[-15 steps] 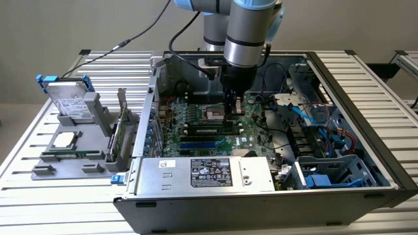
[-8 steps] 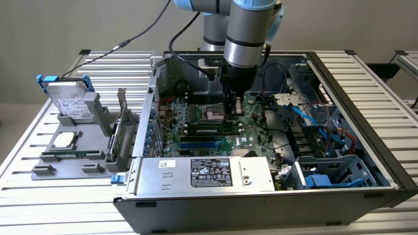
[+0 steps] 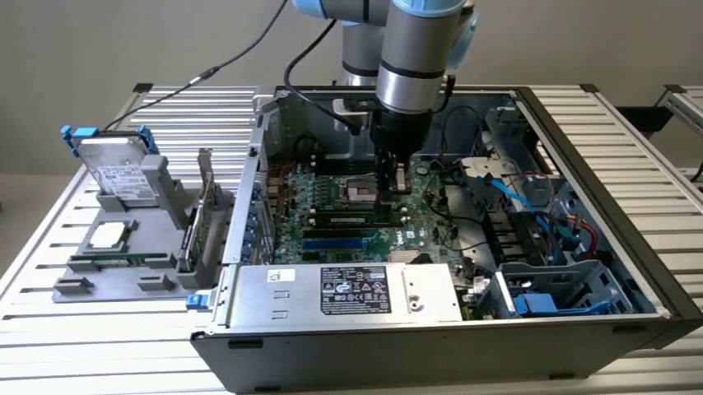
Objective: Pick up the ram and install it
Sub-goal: 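Insert the ram into the slot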
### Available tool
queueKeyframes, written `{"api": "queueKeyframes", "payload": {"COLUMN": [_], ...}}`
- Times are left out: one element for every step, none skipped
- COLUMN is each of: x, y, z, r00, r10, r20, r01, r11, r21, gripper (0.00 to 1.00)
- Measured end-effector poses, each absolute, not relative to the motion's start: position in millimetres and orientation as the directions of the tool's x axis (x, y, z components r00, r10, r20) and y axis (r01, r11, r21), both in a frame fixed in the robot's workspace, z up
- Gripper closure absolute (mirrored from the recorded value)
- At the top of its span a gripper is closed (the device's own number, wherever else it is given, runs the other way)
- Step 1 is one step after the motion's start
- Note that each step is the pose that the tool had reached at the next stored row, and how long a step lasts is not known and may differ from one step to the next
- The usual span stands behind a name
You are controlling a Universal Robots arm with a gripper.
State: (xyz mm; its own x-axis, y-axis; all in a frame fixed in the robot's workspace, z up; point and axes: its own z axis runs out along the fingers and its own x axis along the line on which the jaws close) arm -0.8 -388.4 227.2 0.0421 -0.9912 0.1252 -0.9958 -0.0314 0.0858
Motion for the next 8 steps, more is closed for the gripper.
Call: {"api": "queueKeyframes", "payload": {"x": [-1.2,-1.8,-2.8,-4.1,-5.7,-7.6,-10.0,-12.5], "y": [-388.4,-388.4,-388.4,-388.4,-388.4,-388.4,-388.4,-388.4], "z": [228.4,229.2,229.7,229.9,230.0,230.2,230.3,230.3], "r00": [0.042,0.042,0.042,0.042,0.042,0.042,0.042,0.042], "r10": [-0.991,-0.991,-0.991,-0.991,-0.991,-0.991,-0.991,-0.991], "r20": [0.126,0.126,0.126,0.126,0.125,0.126,0.126,0.126], "r01": [-0.996,-0.996,-0.996,-0.996,-0.996,-0.996,-0.996,-0.996], "r11": [-0.032,-0.032,-0.032,-0.032,-0.032,-0.032,-0.032,-0.032], "r21": [0.086,0.086,0.086,0.086,0.086,0.086,0.086,0.086], "gripper": [0.9,0.9,0.9,0.9,0.9,0.9,0.9,0.9]}}
